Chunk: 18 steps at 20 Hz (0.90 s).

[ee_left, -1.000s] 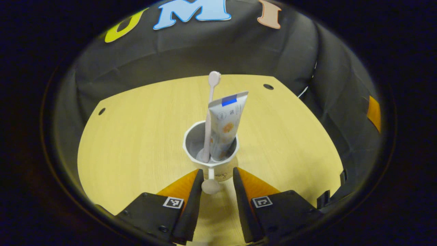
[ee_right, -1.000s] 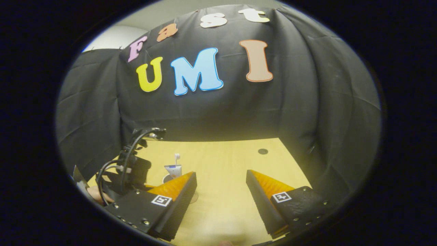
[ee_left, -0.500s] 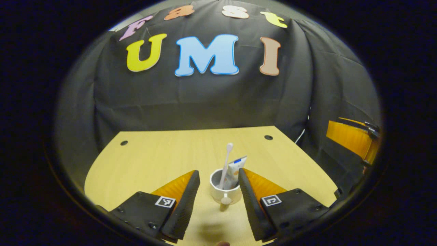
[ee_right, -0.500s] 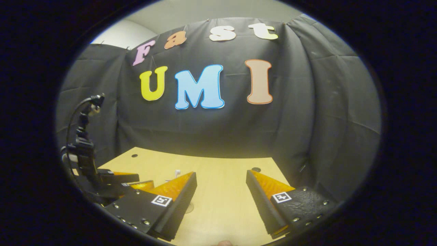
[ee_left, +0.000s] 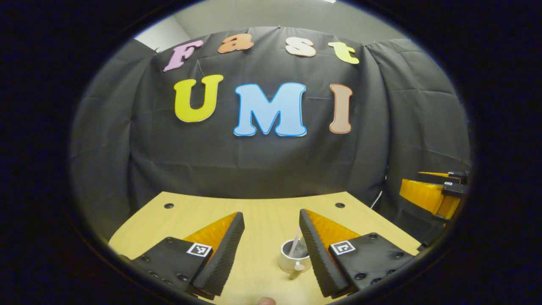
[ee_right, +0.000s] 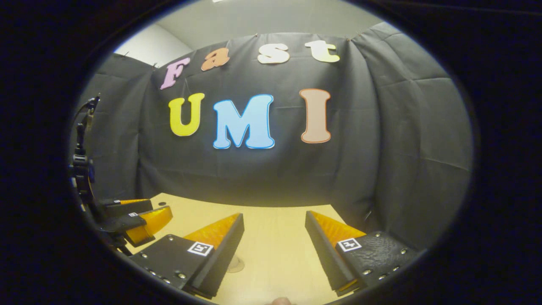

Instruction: Put the toothbrush and toothpaste on the desktop into the cup, then pick up the cup and place it on the coaster on the desktop.

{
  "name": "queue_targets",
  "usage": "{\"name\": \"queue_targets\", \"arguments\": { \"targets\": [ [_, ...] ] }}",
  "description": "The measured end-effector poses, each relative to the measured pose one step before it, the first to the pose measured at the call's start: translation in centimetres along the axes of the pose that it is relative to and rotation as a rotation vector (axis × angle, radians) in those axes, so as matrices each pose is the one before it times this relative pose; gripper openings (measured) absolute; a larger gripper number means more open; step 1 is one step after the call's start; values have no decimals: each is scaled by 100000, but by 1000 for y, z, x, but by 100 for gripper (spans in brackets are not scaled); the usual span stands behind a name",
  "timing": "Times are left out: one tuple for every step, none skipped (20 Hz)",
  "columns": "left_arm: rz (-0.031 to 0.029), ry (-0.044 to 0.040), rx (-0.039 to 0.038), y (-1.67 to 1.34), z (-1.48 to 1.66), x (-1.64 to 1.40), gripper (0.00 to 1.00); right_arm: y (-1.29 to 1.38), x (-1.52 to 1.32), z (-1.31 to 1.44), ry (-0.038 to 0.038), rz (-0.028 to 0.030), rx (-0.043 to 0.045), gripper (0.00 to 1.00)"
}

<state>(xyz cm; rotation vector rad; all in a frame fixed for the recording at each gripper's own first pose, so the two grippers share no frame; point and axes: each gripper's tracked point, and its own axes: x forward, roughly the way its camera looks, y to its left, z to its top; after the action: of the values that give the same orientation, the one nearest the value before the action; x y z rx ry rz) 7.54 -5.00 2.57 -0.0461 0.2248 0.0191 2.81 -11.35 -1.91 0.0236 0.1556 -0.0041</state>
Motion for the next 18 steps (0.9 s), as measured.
{"name": "queue_targets", "arguments": {
  "targets": [
    [-386,-1282,517,209,445,-10,89,-62,111,128,-572,-1423,58,91],
    [-145,-1383,660,171,334,9,92,-168,138,42,341,-1346,-3,91],
    [-349,-1302,592,131,274,117,96,-147,92,-17,494,-861,380,91],
    [-1610,-1254,521,-292,473,308,96,-40,-91,-101,680,-698,617,91],
    [-692,-1010,602,-208,405,377,96,-81,-124,116,-129,-656,660,91],
    [-879,-412,488,-255,8,323,96,-227,145,173,-874,-1169,551,92],
    [-534,-173,285,-277,-29,68,96,-274,-80,148,-168,-980,362,91],
    [-753,-102,206,-169,-93,46,95,-355,4,83,-191,-971,737,91],
    [-42,-29,95,-296,29,97,95,-586,57,198,-416,-703,603,91],
    [364,158,-138,-77,-194,34,95,-708,269,83,-411,-710,31,91],
    [241,315,-564,-299,-135,-73,95,-653,-116,38,-121,-601,-435,91],
    [381,15,-945,-354,-133,-34,95,-553,-105,92,-696,-71,-201,91],
    [315,-55,-620,-500,-34,-53,96,-707,-229,35,-324,270,190,91],
    [435,-245,-288,-465,22,-42,95,-780,-60,-209,121,291,381,91],
    [1207,-394,236,-473,-18,82,95,-814,-82,51,-99,824,565,91],
    [2319,-1052,353,-563,120,-58,95,-954,-87,-90,-130,1326,431,91],
    [2277,-898,-393,-420,230,-9,95,-916,-158,29,-175,1839,464,91],
    [2173,-546,-805,-832,106,-159,95,-959,-100,-3,-181,2246,860,91]
  ]
}}
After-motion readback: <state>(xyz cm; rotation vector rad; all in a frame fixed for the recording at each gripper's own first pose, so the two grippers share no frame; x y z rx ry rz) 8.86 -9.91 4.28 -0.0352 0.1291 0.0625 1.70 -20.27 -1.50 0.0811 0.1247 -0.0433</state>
